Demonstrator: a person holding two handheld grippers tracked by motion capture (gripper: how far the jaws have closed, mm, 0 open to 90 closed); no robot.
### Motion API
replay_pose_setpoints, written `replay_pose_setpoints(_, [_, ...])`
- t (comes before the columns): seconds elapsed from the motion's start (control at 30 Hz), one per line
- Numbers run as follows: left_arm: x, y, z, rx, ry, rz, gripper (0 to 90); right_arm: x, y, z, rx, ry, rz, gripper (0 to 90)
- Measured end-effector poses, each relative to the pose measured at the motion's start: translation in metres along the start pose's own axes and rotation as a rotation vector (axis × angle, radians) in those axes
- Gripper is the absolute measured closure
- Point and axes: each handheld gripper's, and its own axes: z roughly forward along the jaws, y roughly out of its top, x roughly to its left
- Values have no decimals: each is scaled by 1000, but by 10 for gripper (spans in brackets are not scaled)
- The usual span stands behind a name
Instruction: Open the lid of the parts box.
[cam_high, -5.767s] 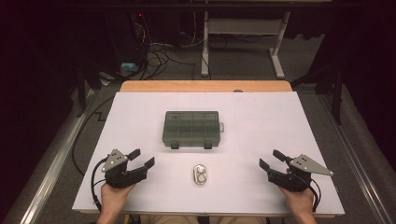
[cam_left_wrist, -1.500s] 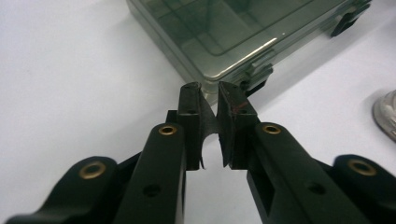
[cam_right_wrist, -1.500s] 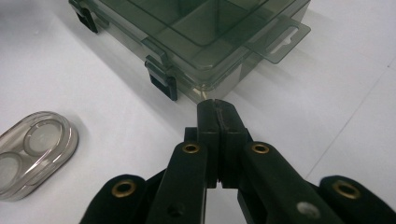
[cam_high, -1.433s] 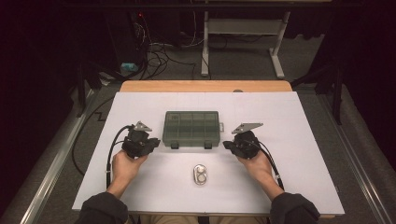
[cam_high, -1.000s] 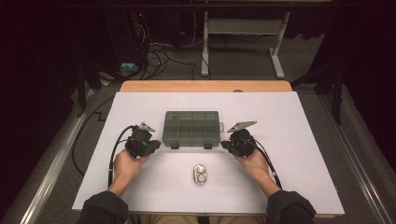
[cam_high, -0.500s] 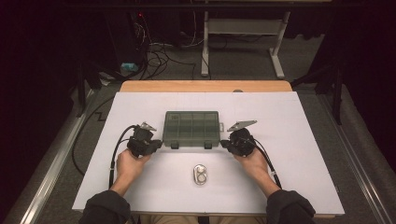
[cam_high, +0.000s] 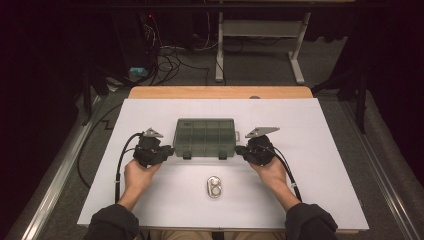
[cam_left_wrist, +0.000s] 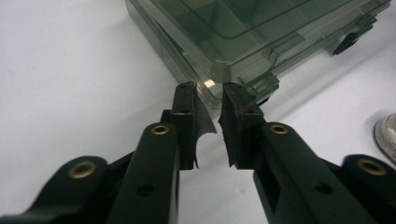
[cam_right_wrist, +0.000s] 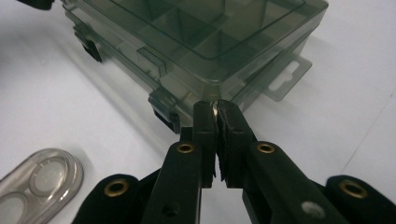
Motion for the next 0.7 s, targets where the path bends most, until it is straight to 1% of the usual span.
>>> replay_pose_setpoints(0.07, [-2,2,2,-4,22,5,683,0,2,-2,-11,-1,3,857])
replay_pose_setpoints(0.13, [-5,5,4,7,56,17,622,1,4,-3,-19,-1,7,851])
replay_pose_setpoints(0.2, [-9,10,5,4,86,32,570,1,6,-4,-26,-6,4,849])
replay_pose_setpoints(0.27, [-13,14,6,-7,112,55,551,1,8,-5,-27,-7,6,843])
replay_pose_setpoints(0.33, [-17,19,7,-8,141,73,531,1,10,-5,-31,-8,7,843])
replay_pose_setpoints(0.43, [-19,24,7,-27,151,82,504,1,12,-7,-38,-13,7,843])
replay_pose_setpoints(0.47, [-19,25,7,-33,148,80,497,0,13,-8,-39,-10,7,843])
replay_pose_setpoints(0.6, [-22,31,5,-49,149,85,494,0,17,-8,-46,-18,14,832])
replay_pose_setpoints(0.67, [-22,33,4,-60,153,82,490,-1,18,-5,-37,-27,19,829])
replay_pose_setpoints(0.7, [-21,34,4,-62,145,76,489,-1,18,-3,-31,-33,22,826])
